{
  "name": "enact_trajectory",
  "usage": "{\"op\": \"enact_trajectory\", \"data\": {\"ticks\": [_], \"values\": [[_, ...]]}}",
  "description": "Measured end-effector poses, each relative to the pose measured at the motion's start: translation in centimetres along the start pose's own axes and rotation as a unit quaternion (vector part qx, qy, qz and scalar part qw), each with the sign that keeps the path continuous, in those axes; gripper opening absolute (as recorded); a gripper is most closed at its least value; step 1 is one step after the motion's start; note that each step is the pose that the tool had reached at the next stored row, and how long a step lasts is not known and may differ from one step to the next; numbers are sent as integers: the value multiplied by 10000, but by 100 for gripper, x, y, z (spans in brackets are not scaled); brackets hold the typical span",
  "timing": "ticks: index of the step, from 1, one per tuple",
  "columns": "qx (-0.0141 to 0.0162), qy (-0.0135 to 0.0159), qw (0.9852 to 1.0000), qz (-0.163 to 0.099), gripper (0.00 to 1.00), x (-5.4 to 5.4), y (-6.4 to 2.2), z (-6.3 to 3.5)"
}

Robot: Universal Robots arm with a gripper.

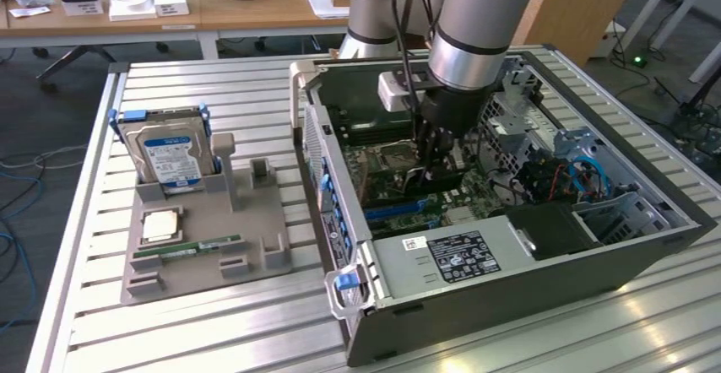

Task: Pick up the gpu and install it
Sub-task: 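Insert the gpu into the slot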

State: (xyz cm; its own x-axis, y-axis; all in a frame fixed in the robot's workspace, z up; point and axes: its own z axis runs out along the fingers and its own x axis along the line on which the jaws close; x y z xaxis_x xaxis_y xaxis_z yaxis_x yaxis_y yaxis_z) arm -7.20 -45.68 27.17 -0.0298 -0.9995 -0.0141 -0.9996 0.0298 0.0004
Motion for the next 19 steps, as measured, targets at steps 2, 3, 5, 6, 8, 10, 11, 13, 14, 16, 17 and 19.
{"op": "enact_trajectory", "data": {"ticks": [2,3,5,6,8,10,11,13,14,16,17,19], "values": [[0,0,10000,0,26,0,9,0],[0,-1,10000,0,26,1,14,1],[0,0,10000,-2,26,3,17,9],[0,0,10000,-1,26,3,19,16],[0,0,10000,-2,26,3,25,32],[0,0,10000,-5,26,4,32,48],[0,0,10000,-6,26,4,36,55],[-1,1,10000,-9,26,5,42,62],[0,1,10000,-10,26,4,43,65],[0,0,10000,-11,26,4,47,77],[0,1,10000,-12,26,5,49,82],[0,2,10000,-13,26,6,54,87]]}}
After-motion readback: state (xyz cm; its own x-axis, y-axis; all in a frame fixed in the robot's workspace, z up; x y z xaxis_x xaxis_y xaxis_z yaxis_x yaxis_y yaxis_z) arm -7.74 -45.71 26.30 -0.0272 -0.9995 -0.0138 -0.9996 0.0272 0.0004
